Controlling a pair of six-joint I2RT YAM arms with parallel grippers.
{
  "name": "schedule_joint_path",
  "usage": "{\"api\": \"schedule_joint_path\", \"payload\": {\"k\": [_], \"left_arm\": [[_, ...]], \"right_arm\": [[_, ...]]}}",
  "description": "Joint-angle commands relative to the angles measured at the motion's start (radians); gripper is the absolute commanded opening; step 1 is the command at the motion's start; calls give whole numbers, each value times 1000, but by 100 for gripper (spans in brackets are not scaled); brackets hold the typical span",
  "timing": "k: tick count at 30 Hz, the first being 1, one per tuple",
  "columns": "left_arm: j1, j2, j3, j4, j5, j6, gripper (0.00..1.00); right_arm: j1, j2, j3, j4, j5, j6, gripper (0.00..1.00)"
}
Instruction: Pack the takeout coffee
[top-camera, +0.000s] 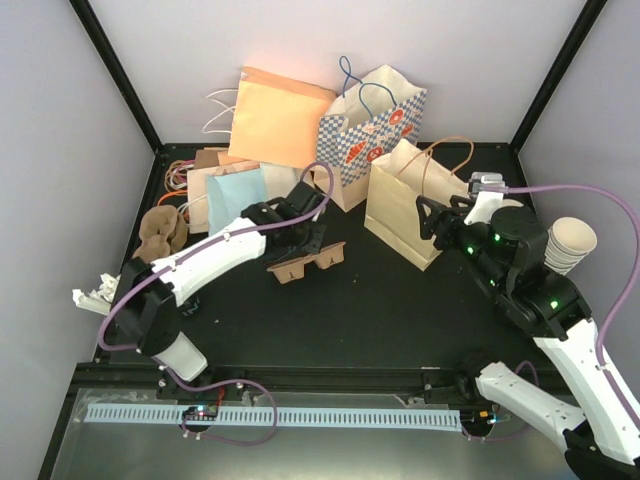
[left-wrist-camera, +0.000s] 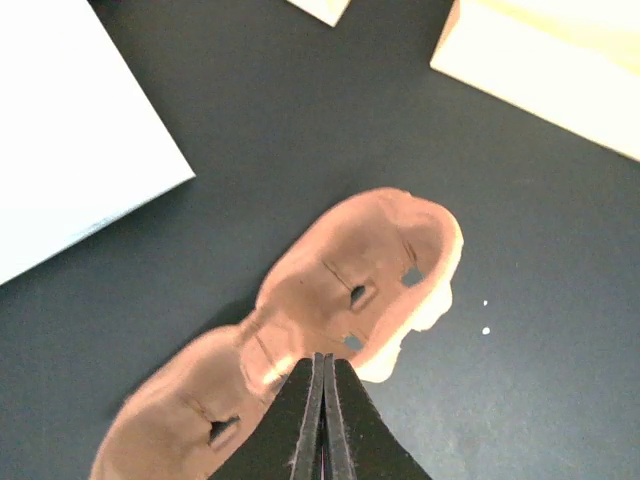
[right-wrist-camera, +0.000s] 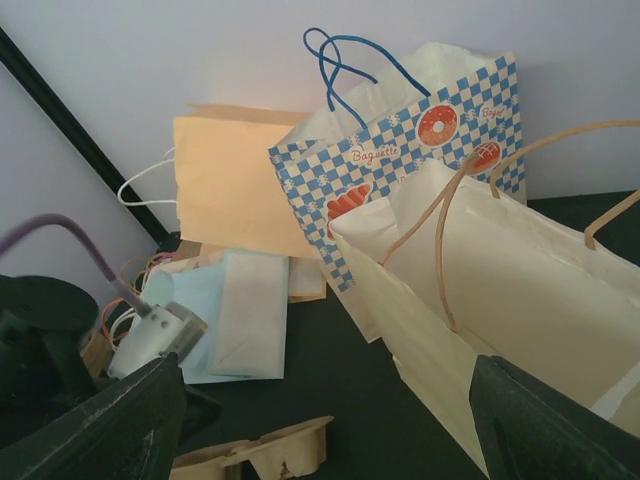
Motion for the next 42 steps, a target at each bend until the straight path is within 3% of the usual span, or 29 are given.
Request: {"api": "schedule_joint_path", "payload": {"k": [1,12,19,24,35,42], "left_arm": [[58,-46,-25,95,97,33,2],[104,83,-33,96,93,50,2],[98,108,-125,149,211,9,2],[55,79,-172,174,271,-15,2],[-59,-11,-233,176,232,-91,2],[-61,-201,-289,118,6,-123,23]], "right_arm": [[6,-1,-13,34,-10,21,81],[6,4,-25,40,-15,27,81],[6,-5,-28,37,-8,24,82],[6,-1,-33,44,-24,28,82],[5,60,-36,35,-92,40,82],[6,124,-42,20,-178,47,83]]}}
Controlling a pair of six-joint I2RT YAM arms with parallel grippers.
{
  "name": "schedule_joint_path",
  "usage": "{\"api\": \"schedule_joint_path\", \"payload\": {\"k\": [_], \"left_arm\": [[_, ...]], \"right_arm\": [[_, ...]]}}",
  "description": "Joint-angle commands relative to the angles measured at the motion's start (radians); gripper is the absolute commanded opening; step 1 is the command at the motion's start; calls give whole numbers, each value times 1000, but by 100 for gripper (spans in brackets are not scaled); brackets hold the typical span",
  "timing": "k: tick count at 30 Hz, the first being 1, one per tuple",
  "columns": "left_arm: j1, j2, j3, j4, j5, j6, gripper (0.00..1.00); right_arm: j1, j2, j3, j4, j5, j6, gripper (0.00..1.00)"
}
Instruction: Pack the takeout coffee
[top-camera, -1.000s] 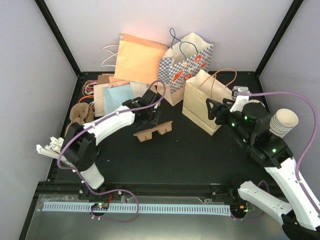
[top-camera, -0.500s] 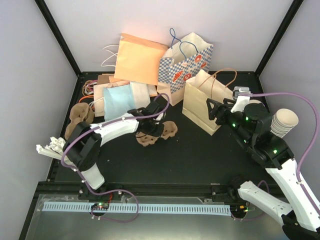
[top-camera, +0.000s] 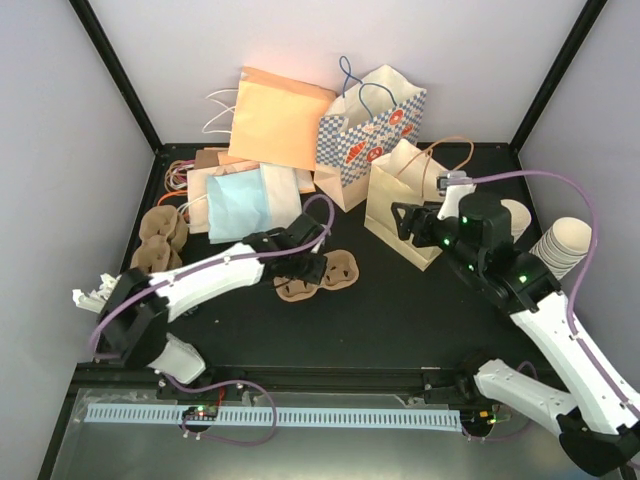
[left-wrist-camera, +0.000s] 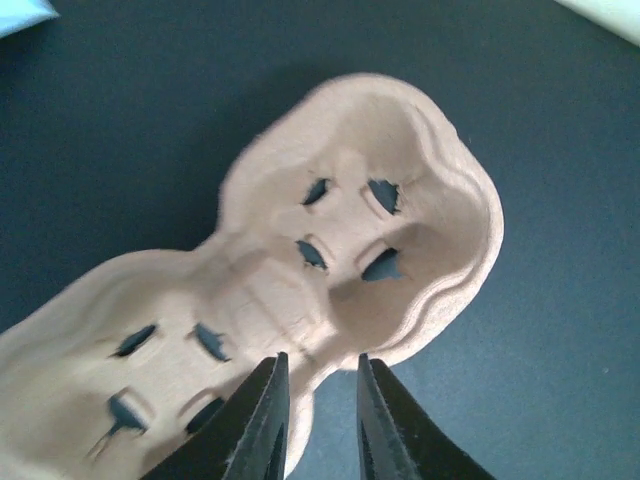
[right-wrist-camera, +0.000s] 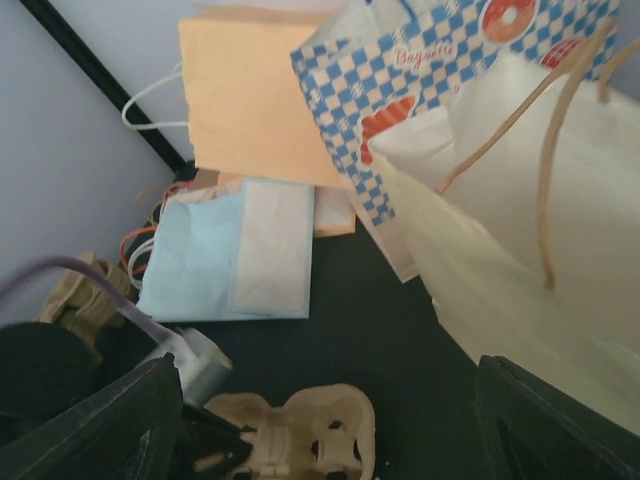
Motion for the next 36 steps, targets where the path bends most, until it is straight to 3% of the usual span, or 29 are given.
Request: {"api": "schedule_joint_path", "payload": {"k": [1,5,12,17,27,36], "left_arm": [[2,-156,-54,-21,-154,-49,27],[43,-300,-131,9,-201,-58,44],[206,-472,-205,51,-193,-20,54],[265,-598,-232,62,-242,-18,97],[271,-779,-298,130,-284,22,99],[273,-826,-295,133,-299,33,99]], "right_arm": [[6,17,-17,1,-82,11,83],[7,85,-1,-33,-151,2,84],[58,201,13,-76,-141,-8,87],[193,359,77,-144,-47,-39,88],[353,649,147,-105,37,18,87],[393,877,217,-60,53,69,84]]}}
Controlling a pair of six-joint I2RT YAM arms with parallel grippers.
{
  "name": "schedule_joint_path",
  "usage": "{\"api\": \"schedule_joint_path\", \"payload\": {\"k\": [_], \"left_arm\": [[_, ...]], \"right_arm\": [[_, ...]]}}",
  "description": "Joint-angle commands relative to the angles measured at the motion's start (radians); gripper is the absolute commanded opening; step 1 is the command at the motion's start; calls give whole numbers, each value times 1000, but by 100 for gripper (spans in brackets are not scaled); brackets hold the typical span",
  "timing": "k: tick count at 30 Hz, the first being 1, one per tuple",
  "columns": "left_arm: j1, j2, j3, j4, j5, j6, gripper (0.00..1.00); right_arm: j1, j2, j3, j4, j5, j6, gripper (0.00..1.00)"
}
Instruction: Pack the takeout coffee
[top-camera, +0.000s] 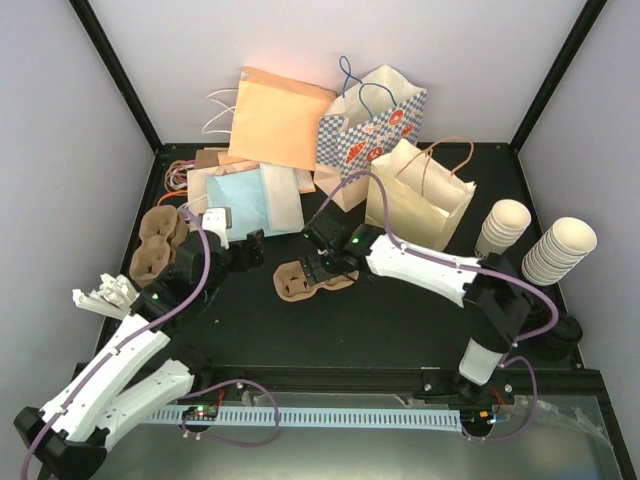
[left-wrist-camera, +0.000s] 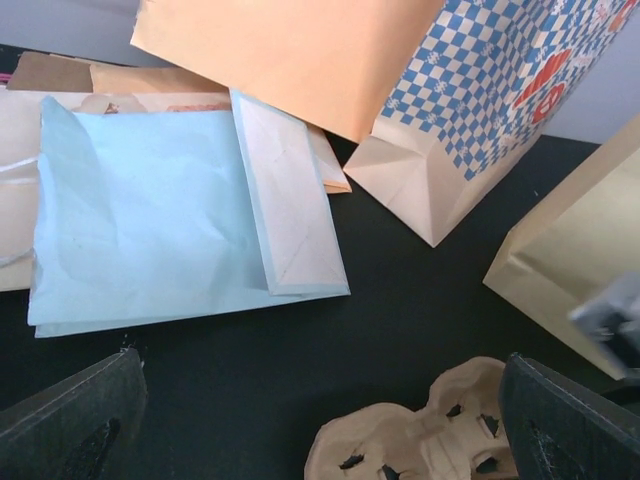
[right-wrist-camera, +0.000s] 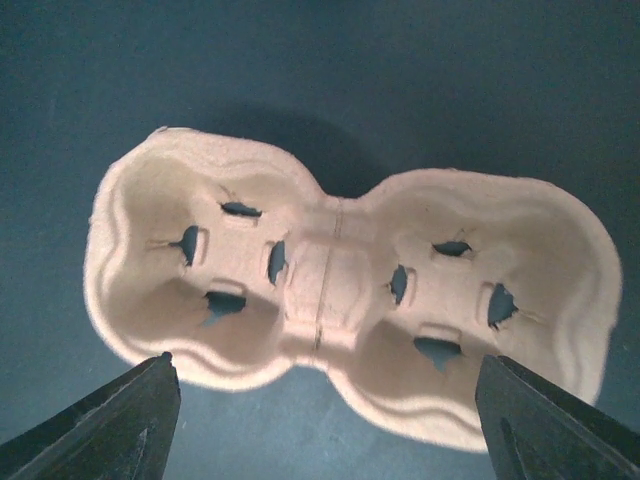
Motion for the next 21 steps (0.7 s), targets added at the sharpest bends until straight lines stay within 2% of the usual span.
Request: {"api": "schedule_joint_path", "payload": {"k": [1,14,21], "left_arm": [[10,-22,8,22,-30,19,99],[12,-88,-21,44,-51,40,99],[12,-75,-21,48,-49,43,99]], "right_arm": [[22,102,54,39,46,36,84],[32,267,109,49,119,66,83],[30,309,122,54,128,78,73]]}}
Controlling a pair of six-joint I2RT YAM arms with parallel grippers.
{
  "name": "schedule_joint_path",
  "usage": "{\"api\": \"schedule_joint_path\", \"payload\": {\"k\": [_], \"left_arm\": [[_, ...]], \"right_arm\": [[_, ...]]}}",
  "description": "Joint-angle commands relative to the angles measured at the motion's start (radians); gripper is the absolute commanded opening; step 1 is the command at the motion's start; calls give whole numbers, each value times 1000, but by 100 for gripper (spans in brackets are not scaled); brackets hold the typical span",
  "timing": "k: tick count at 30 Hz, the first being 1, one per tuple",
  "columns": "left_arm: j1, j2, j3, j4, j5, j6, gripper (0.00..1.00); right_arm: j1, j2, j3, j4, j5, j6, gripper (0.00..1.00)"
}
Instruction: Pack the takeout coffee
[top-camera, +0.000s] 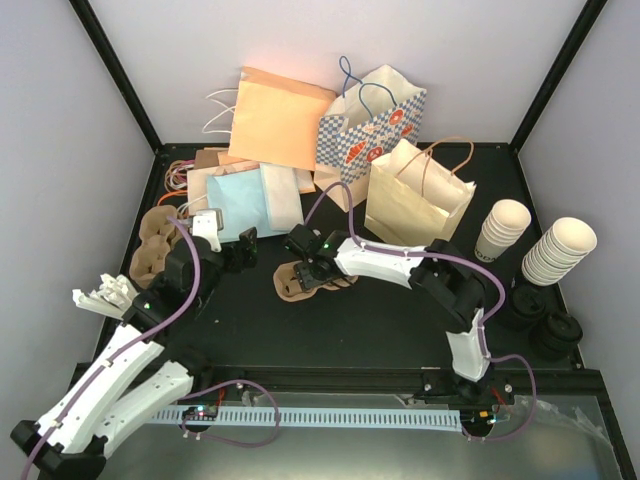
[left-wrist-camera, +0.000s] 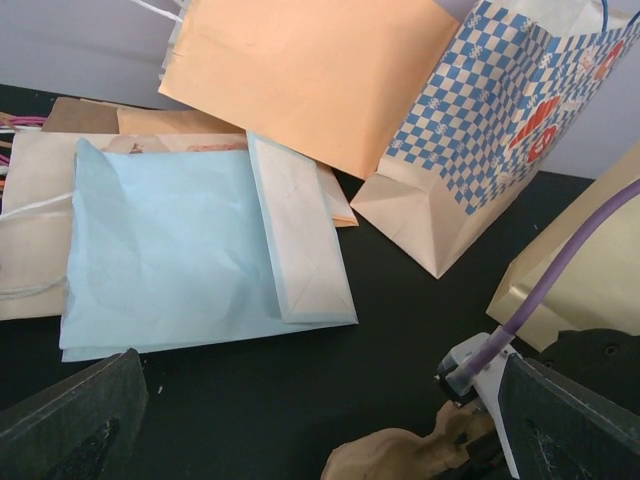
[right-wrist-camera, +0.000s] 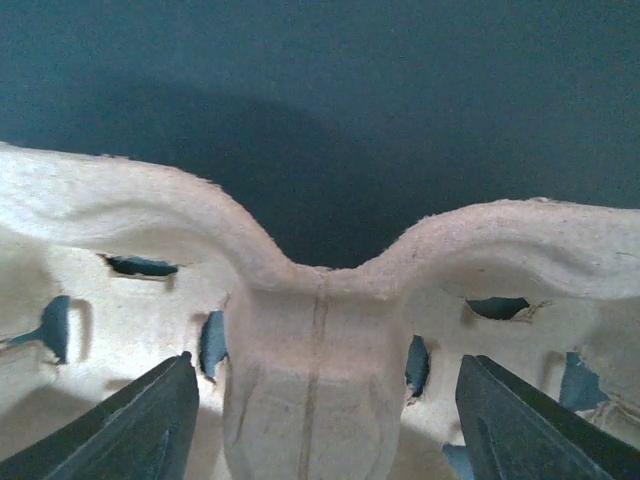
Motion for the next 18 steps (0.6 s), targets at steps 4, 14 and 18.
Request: {"api": "schedule_joint_path", "payload": {"k": [4,14,18], "left_arm": [[8,5,-10,32,-10,16,99],[8,5,-22,43,-21,11,99],[8,13,-19,46,-12,15,99]], "right_arm": [[4,37,36,4,36,19,67],[4,15,29,4,34,24,55],[5,-35,13,16,44,25,51]]}}
